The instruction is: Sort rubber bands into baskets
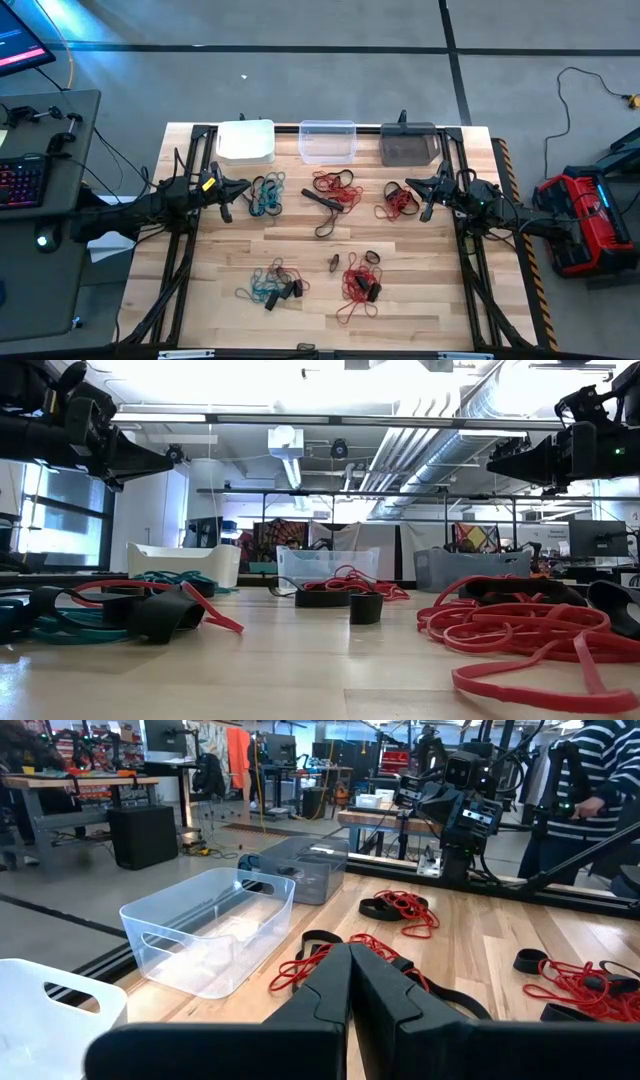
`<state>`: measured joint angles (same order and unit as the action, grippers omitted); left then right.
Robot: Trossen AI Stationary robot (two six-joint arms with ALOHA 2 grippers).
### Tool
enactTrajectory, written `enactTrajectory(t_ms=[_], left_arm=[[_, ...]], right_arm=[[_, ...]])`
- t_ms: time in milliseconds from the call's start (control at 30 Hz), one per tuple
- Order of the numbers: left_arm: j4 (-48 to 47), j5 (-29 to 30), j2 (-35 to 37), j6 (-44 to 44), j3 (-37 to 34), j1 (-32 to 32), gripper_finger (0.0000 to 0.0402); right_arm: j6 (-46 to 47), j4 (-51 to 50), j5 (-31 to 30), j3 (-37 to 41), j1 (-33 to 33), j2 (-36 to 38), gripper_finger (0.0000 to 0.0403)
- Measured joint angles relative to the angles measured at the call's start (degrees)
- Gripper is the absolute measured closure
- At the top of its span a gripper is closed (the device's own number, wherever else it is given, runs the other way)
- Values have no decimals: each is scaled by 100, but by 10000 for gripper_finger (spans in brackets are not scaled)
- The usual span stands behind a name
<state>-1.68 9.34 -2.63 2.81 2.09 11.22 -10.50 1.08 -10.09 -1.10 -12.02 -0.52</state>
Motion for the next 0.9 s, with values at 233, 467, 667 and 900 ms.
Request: enactTrajectory(t_ms=[233, 467, 667, 900], left_arm=[[-1, 0, 2, 1, 1, 0, 402], [-1, 0, 1, 1, 0, 0, 402], [-2, 0, 2, 1, 2, 0, 402], [1, 0, 0, 2, 0, 0, 401]], right_arm=[[0, -2, 0, 0, -1, 0, 402], [55, 0, 0, 0, 0, -1, 402], [454, 252, -11, 1, 1, -2, 402], [709, 978, 199, -49, 1, -148, 402]])
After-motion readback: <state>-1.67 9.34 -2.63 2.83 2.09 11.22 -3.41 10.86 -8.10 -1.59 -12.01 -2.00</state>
